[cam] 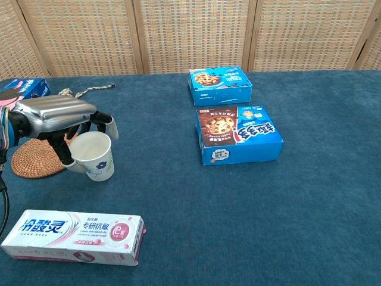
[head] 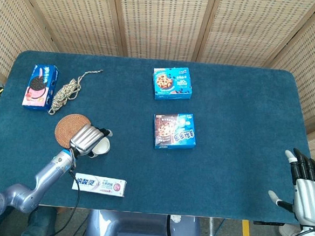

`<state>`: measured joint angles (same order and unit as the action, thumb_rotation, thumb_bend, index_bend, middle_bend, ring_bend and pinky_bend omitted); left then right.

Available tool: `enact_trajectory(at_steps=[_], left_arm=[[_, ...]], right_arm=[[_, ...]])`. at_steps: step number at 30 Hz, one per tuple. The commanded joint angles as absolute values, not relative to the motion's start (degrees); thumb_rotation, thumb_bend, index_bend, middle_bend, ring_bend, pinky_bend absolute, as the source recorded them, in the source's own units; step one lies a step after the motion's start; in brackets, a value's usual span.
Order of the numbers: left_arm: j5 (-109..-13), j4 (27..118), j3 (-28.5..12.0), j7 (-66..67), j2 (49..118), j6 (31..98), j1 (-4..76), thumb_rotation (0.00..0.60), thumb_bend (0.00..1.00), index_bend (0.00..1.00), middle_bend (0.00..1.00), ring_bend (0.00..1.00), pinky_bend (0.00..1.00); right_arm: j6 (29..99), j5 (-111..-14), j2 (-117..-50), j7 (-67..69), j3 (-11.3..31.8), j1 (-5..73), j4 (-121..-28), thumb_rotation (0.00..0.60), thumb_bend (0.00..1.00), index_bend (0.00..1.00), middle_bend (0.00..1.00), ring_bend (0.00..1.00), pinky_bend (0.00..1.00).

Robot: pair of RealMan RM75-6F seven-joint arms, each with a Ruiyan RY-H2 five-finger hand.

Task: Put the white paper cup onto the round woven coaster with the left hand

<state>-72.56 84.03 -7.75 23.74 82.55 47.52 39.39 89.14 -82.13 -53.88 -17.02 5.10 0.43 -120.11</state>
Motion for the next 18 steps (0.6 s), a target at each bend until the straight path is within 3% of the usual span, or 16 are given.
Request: enact_trajectory(at_steps=[1,13,18], left_arm=[[-71.3,84.8,-7.9,24.6,82.5,47.9,39.7,0.600,0.00,0.31,0.44,0.54,0.54],[-69.4,86.5,-10.0,18.1,77.3,51.8,38.0,0.600,0.01,0.32,0.44,0.54,0.54],[-68.0,83.9,-10.0,11.7,74.3,50.6,36.6,0.600,0.01,0.32,0.44,0.54,0.54]], right_arm=[[89.2,-82.0,-53.9,-16.9,5.1,0.4,-120.1,0.600,0.00,0.04,0.00,0.00,0.00],[89.0,-82.2,-54.0,-17.3,4.9,0.5,-120.2,0.600,0.00,0.04,0.00,0.00,0.00],[89.2,-82.7,-54.3,-18.1,4.7,0.5,-120.4,0.600,0.00,0.04,0.00,0.00,0.00]])
